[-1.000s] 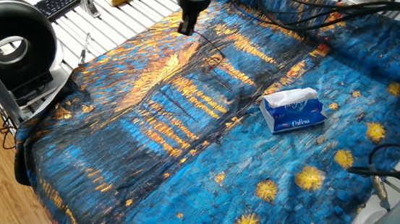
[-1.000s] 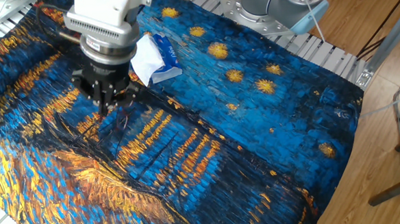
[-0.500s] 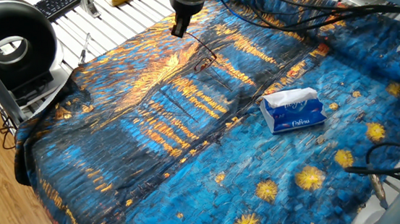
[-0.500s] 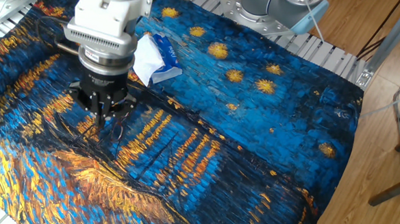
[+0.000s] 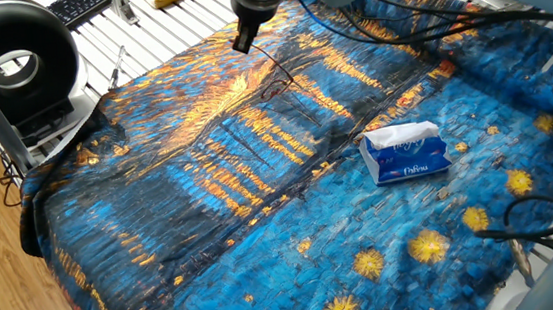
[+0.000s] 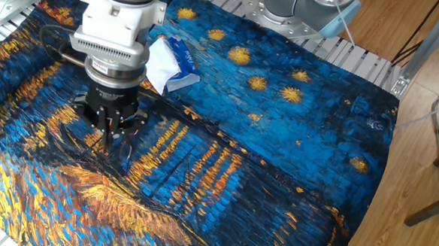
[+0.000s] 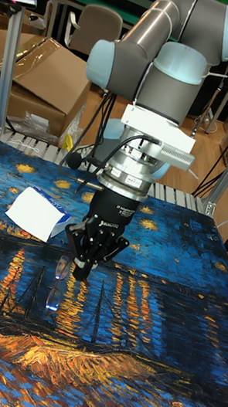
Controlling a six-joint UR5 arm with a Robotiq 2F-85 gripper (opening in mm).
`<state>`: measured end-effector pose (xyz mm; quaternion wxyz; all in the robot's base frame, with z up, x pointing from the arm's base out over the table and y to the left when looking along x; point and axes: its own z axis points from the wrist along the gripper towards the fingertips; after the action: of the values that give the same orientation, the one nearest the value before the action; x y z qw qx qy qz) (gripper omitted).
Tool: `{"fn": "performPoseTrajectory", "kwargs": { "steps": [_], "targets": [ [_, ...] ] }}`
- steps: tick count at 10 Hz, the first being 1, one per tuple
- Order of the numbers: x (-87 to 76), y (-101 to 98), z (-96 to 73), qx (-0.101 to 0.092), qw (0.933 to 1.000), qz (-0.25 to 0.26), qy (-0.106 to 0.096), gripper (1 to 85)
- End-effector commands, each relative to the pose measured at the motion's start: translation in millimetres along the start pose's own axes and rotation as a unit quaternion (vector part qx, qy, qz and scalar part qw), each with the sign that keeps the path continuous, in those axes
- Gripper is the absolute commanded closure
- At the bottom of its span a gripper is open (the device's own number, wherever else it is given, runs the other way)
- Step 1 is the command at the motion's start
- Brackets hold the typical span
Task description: Unfold the leg of the glasses (with one hand)
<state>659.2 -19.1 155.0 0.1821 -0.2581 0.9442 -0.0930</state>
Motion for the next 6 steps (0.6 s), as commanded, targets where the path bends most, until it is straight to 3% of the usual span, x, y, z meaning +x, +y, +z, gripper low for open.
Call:
{"fn": "performPoseTrajectory", "kwargs": {
  "steps": [1, 6],
  "targets": [
    [-6.8, -2.2, 3.0, -0.001, 0.9999, 0.005, -0.016, 84.7],
    [-2.6, -1.2, 12.0, -0.004, 0.9999, 0.010, -0.013, 84.7]
  ]
}}
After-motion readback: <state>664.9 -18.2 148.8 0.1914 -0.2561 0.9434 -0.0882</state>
